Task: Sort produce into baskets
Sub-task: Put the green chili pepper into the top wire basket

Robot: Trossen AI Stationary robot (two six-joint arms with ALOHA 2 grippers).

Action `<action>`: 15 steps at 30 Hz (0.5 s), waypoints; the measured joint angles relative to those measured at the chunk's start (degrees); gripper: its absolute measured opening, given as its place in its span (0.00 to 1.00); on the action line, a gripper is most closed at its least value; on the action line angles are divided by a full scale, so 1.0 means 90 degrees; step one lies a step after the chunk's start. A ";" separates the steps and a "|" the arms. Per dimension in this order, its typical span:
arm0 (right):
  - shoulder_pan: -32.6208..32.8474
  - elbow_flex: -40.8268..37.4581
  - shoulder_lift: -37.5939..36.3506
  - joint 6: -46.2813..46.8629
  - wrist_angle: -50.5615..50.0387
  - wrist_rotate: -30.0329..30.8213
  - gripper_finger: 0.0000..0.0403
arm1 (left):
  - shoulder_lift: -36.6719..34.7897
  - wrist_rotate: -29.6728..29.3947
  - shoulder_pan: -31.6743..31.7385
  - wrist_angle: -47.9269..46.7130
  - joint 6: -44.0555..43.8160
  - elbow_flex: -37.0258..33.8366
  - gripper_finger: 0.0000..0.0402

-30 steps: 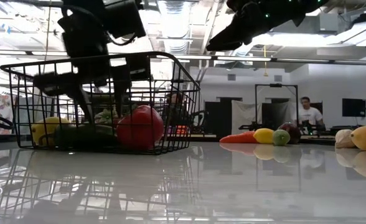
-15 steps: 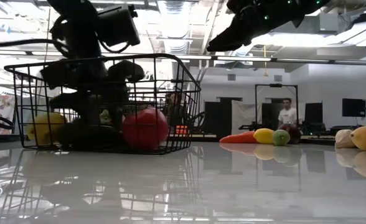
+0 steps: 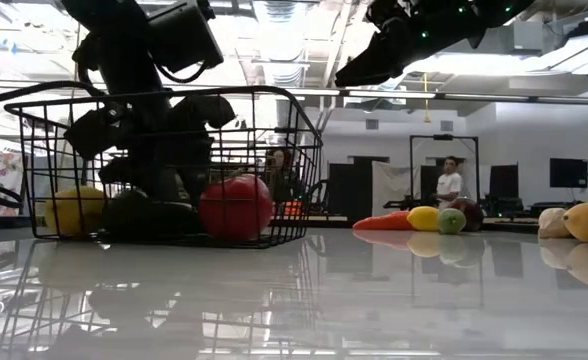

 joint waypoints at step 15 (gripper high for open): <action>-0.0002 0.0000 0.0000 0.0035 0.0002 -0.0019 0.81 | -0.0027 0.0516 -0.0102 -0.0099 0.0137 -0.0119 0.46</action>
